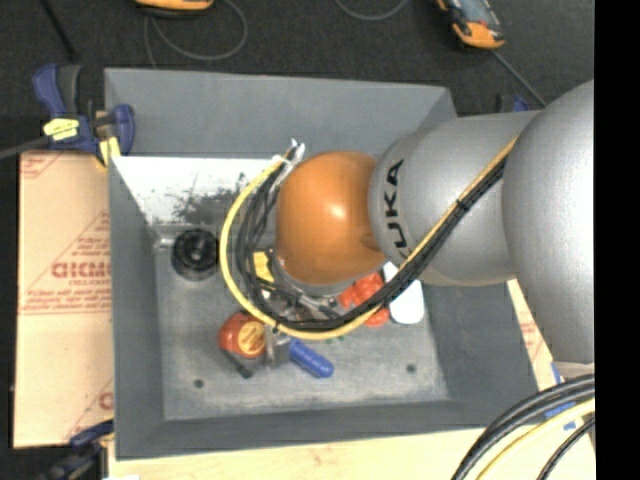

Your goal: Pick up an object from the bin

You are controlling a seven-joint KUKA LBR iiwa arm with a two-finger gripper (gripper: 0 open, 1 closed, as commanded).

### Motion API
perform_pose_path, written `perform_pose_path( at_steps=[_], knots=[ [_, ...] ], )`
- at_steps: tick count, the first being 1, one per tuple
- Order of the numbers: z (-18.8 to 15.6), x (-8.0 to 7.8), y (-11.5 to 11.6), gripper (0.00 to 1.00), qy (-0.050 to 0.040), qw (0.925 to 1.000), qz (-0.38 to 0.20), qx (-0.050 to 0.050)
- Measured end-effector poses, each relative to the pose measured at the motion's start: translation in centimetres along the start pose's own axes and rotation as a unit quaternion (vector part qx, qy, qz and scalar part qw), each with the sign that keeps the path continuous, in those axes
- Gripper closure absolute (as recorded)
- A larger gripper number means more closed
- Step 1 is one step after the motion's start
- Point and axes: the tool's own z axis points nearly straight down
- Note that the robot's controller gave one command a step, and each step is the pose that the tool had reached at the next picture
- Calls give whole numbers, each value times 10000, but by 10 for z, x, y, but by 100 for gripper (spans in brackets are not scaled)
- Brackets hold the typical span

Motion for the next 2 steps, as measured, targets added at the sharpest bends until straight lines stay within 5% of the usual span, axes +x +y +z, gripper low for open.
perform_pose_path(
  at_steps=[2],
  knots=[
    [-27,0,-1,100,-14,10000,16,2]
  ],
)
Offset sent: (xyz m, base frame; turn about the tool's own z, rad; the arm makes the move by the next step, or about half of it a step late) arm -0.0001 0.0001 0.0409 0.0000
